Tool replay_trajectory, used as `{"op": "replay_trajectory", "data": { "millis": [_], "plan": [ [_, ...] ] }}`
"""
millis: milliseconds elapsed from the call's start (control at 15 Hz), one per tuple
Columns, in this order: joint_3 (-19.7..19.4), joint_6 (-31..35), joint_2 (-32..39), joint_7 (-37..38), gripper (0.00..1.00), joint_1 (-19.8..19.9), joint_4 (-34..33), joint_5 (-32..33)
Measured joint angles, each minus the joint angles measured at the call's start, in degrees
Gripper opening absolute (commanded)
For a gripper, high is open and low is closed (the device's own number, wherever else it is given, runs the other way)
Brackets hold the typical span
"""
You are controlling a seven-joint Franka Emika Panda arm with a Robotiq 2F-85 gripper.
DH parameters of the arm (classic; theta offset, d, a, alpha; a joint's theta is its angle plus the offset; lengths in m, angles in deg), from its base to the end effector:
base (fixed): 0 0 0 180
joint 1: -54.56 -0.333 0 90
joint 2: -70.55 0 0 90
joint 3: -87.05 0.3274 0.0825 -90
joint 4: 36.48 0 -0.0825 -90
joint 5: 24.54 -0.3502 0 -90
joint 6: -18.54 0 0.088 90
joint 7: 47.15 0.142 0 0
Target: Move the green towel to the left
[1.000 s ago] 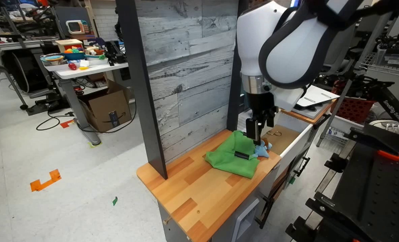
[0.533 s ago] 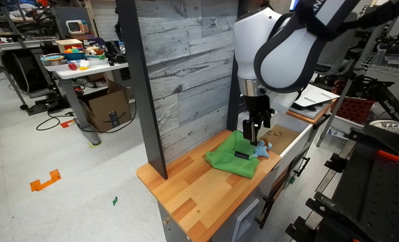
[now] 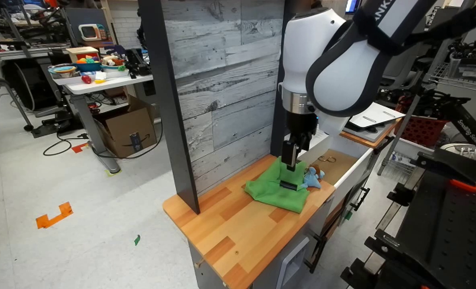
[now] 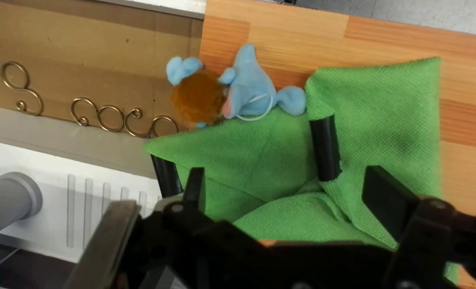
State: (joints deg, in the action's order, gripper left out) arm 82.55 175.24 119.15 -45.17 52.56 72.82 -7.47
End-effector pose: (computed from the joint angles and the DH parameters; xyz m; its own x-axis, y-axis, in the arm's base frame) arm 0.5925 -0.0195 0.0509 0.9750 0.2176 -0.0447 0.2220 -0.9604 0.1686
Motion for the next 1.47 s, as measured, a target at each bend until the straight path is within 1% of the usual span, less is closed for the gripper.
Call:
{"op": "replay_trajectory", "data": {
  "millis": [333, 600, 1000, 1267, 1467],
  "plan": [
    [1.6, -0.2, 3.1, -4.1, 1.00, 1.1, -2.1, -3.5],
    [1.5, -0.3, 6.9, -4.1, 1.00, 1.1, -5.4, -5.3],
    [1.4, -2.1, 12.7, -4.1, 1.00, 1.0, -11.2, -5.5],
    [1.4, -4.2, 14.9, -4.2, 1.00, -0.2, -13.5, -5.2],
    [0.7, -4.7, 15.2, -4.2, 1.00, -3.0, -13.3, -3.4]
  ]
}}
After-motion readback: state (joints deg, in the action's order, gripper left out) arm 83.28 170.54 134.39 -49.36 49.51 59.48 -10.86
